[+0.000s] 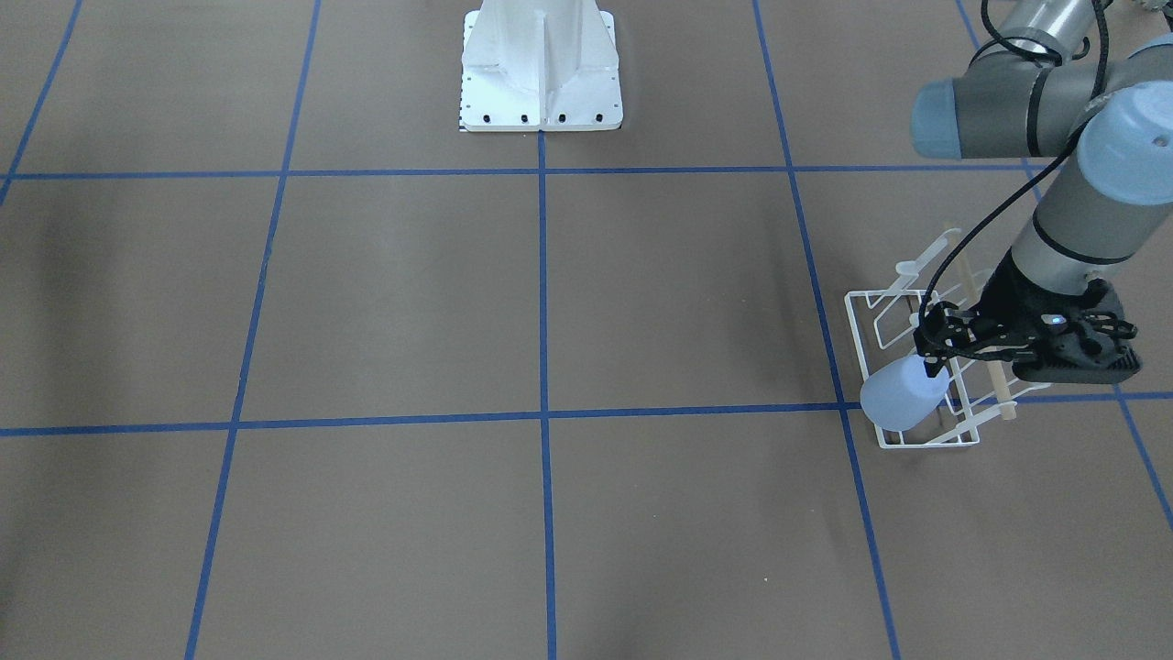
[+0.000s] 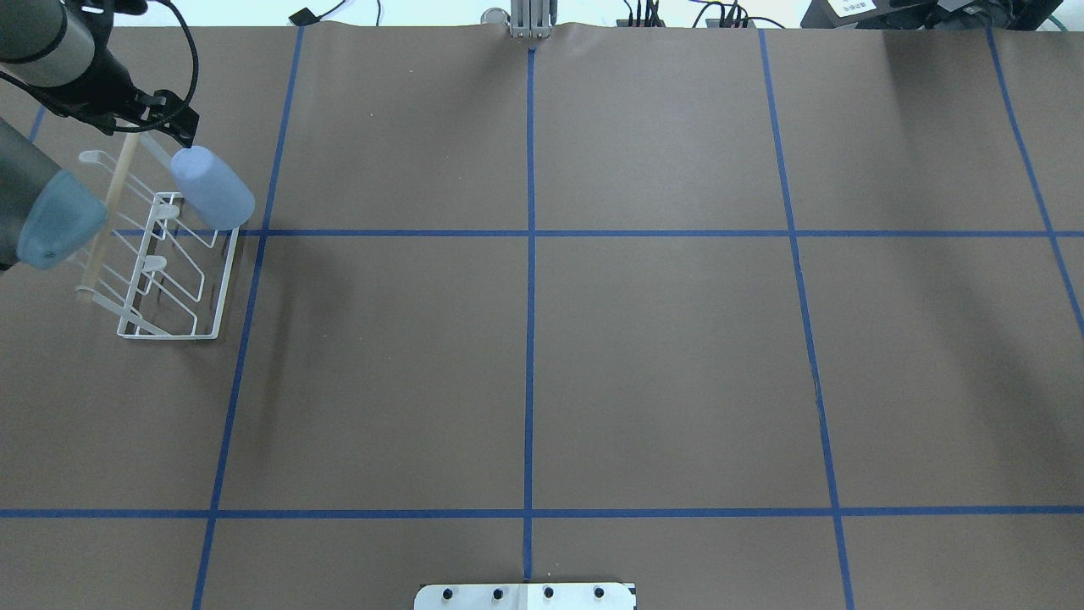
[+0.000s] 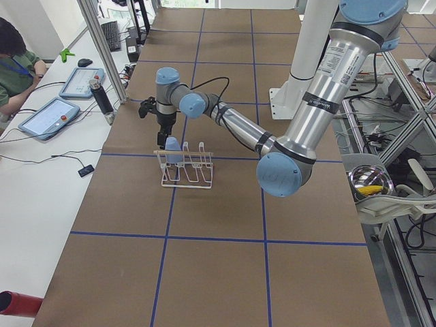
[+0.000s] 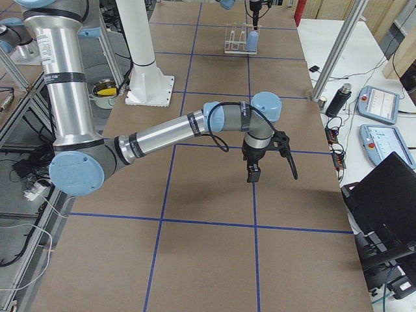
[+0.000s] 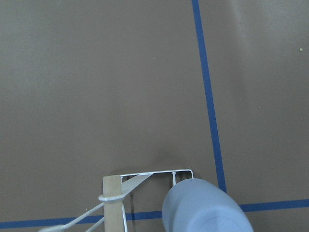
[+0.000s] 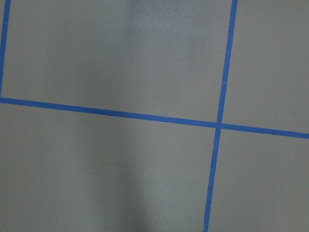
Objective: Hang cup on cup holder
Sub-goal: 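Lower the cup onto a rack peg with the left gripper, then open the left gripper and lift it away from the cup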
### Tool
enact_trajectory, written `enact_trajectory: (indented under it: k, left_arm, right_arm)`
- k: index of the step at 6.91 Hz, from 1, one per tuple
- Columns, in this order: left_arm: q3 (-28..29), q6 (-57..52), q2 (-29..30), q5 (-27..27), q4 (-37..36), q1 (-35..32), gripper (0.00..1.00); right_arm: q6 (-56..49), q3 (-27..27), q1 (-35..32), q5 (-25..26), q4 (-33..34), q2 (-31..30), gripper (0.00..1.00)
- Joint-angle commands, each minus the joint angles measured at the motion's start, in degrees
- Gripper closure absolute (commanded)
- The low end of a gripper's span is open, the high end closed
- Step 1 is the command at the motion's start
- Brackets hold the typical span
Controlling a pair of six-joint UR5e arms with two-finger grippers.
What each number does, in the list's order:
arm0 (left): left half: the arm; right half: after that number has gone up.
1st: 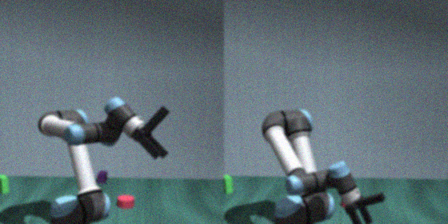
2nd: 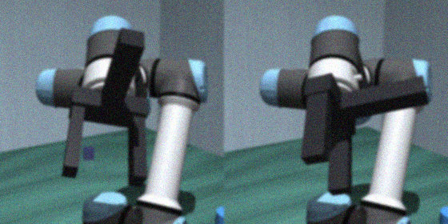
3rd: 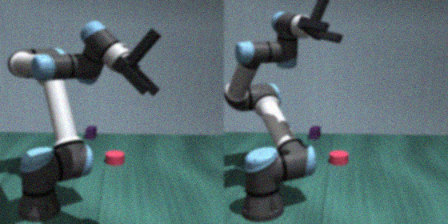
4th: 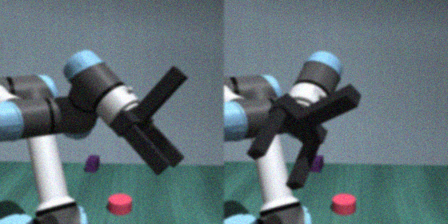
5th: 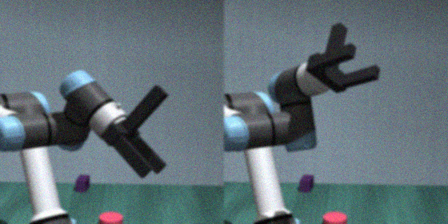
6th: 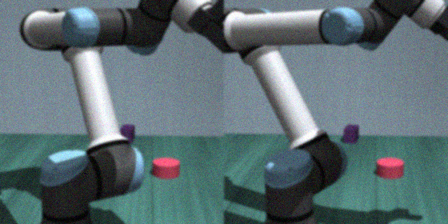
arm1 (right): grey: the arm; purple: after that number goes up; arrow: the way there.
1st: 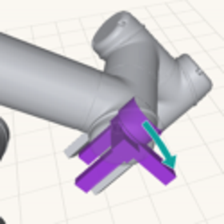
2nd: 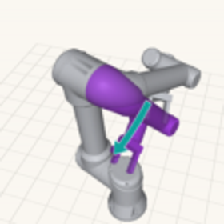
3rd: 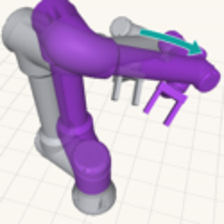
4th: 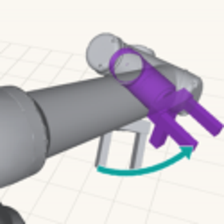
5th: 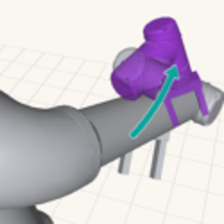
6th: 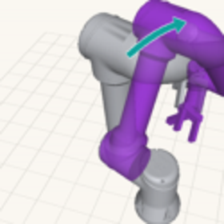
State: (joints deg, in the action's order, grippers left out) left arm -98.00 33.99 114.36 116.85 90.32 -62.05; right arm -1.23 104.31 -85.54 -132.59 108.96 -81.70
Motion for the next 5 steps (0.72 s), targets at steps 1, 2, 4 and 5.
enact_trajectory:
  k: [1,2,4,5]
  left_arm:
    - [-5.9,-0.1,0.5,2.7,-6.3,-2.4,0.01]
    - [-8.1,-0.1,0.1,5.8,-6.8,-4.9,0.01]
    - [-11.8,-5.6,-4.6,8.0,-6.8,-8.9,0.01]
    - [-11.6,-12.1,-8.5,10.4,-6.8,-12.7,0.01]
  right_arm:
    - [0.0,1.3,-0.4,0.0,0.0,-0.4,0.0]
    - [0.1,3.1,-0.4,0.0,-0.2,-1.3,0.0]
    - [0.7,4.5,-0.4,1.2,0.1,-1.5,0.0]
    - [0.6,4.1,-0.2,1.4,0.2,-1.9,0.0]
